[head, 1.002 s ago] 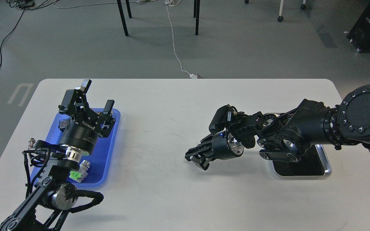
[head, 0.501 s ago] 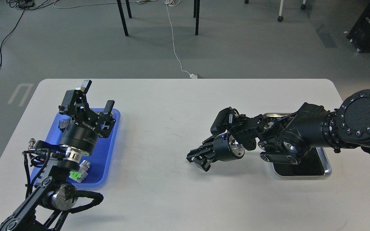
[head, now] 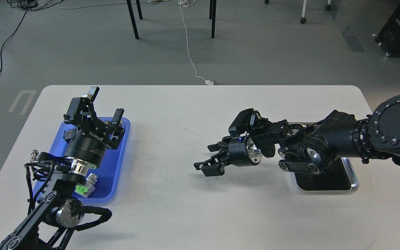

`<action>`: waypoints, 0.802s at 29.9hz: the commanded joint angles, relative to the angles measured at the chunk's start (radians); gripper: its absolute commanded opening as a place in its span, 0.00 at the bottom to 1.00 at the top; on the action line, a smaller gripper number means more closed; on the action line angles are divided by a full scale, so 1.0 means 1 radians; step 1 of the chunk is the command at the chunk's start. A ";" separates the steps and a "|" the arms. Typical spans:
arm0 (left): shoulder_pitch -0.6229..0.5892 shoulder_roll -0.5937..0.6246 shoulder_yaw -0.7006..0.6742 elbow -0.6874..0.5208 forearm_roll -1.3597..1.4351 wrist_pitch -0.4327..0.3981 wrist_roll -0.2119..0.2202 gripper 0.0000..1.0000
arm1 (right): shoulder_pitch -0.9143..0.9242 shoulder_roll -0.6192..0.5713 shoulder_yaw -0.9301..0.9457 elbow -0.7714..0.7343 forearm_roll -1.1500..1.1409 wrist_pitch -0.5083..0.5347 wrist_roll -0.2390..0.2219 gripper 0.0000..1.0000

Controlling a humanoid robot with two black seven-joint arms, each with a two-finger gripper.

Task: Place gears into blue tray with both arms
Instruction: 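Carry the black part to the table center and release it, then raise the right gripper back above the metal tray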

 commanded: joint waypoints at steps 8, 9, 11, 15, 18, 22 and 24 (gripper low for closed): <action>-0.002 -0.006 0.006 0.001 -0.001 0.000 0.002 0.98 | -0.119 -0.359 0.387 0.213 0.275 0.007 0.000 0.96; -0.002 -0.009 0.008 0.002 0.000 0.000 0.000 0.98 | -0.148 -0.382 0.437 0.227 0.297 0.007 0.000 0.96; -0.002 -0.012 0.014 0.004 0.000 0.000 0.000 0.98 | -0.214 -0.425 0.545 0.248 0.338 0.004 0.000 0.96; -0.001 -0.012 0.018 0.011 0.002 -0.006 0.000 0.98 | -0.339 -0.499 0.774 0.270 0.470 0.007 0.000 0.96; -0.003 -0.009 0.020 0.015 0.002 -0.008 0.000 0.98 | -0.413 -0.532 0.914 0.304 0.579 0.012 0.000 0.96; -0.002 -0.005 0.020 0.015 0.002 -0.008 -0.001 0.98 | -0.470 -0.584 1.014 0.327 0.691 0.035 0.000 0.96; -0.003 -0.005 0.020 0.015 -0.001 -0.008 -0.003 0.98 | -0.489 -0.604 1.040 0.325 0.748 0.090 0.000 0.96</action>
